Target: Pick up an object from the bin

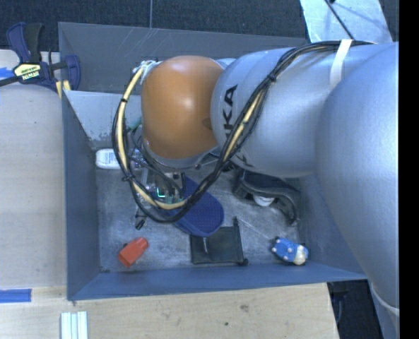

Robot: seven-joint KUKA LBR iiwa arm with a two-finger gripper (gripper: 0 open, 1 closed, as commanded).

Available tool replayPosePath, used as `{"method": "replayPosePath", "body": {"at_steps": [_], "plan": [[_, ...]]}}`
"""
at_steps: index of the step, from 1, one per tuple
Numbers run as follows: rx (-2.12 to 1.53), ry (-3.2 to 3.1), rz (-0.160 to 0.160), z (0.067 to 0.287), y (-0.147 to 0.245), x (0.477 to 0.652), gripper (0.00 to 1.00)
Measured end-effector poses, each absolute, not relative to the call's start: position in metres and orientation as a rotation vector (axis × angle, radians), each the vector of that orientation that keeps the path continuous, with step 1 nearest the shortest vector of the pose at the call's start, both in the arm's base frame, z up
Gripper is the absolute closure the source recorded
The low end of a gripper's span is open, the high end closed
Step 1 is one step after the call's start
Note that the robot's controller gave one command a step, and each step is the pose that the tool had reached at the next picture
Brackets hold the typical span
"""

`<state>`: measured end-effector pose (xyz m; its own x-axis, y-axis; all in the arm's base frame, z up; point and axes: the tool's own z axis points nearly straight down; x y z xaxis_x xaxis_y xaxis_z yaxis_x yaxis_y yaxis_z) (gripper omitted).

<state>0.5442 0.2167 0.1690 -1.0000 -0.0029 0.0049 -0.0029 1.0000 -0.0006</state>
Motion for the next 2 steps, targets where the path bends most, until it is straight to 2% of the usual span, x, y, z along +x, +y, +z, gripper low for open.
{"method": "replayPosePath", "body": {"at_steps": [1, 2], "plan": [[0.353, -3.116, 0.004, 0.078, 0.165, 0.497, 0.00], [0.246, -3.135, -0.006, 0.070, 0.221, 0.486, 0.00]]}}
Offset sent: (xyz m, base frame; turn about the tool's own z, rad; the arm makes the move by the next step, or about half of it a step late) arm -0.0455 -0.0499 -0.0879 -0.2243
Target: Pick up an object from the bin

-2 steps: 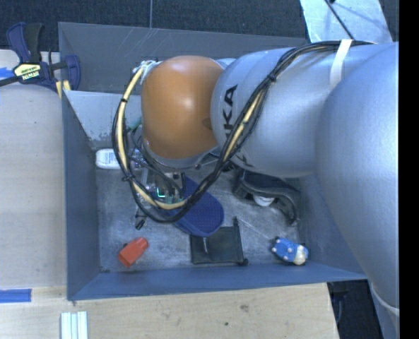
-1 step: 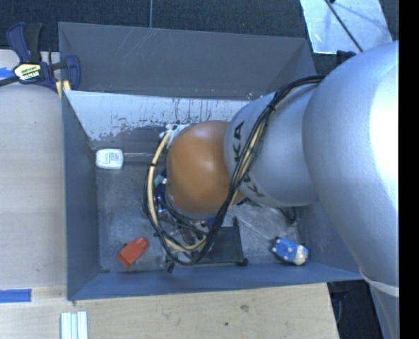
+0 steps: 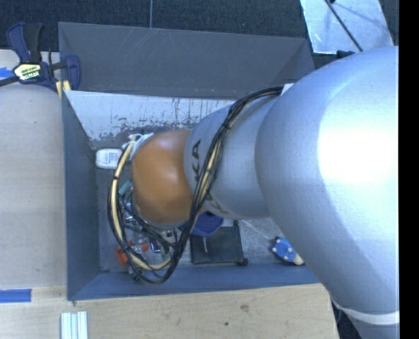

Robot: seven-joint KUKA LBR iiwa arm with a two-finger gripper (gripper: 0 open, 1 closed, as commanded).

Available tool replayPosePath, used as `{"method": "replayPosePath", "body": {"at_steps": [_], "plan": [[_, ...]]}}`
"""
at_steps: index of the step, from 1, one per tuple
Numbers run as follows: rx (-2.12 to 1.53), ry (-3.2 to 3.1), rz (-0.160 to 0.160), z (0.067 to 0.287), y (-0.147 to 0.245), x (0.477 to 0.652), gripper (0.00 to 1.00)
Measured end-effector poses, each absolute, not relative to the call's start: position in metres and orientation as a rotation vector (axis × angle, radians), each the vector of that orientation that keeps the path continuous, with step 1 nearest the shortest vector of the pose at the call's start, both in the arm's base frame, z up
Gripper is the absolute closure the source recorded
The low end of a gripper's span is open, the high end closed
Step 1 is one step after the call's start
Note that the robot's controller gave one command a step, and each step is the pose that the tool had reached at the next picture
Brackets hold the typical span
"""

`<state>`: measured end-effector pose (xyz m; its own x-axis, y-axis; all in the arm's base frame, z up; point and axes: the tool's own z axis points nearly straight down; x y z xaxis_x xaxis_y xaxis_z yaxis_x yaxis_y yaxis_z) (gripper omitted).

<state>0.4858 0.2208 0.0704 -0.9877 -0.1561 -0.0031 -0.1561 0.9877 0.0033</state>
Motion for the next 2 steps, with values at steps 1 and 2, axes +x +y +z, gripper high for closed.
{"method": "replayPosePath", "body": {"at_steps": [1, 2], "plan": [[-0.236, 3.128, 0.003, 0.071, 0.217, 0.488, 1.00], [-1.595, 2.696, -0.002, 0.255, 0.193, 0.496, 1.00]]}}
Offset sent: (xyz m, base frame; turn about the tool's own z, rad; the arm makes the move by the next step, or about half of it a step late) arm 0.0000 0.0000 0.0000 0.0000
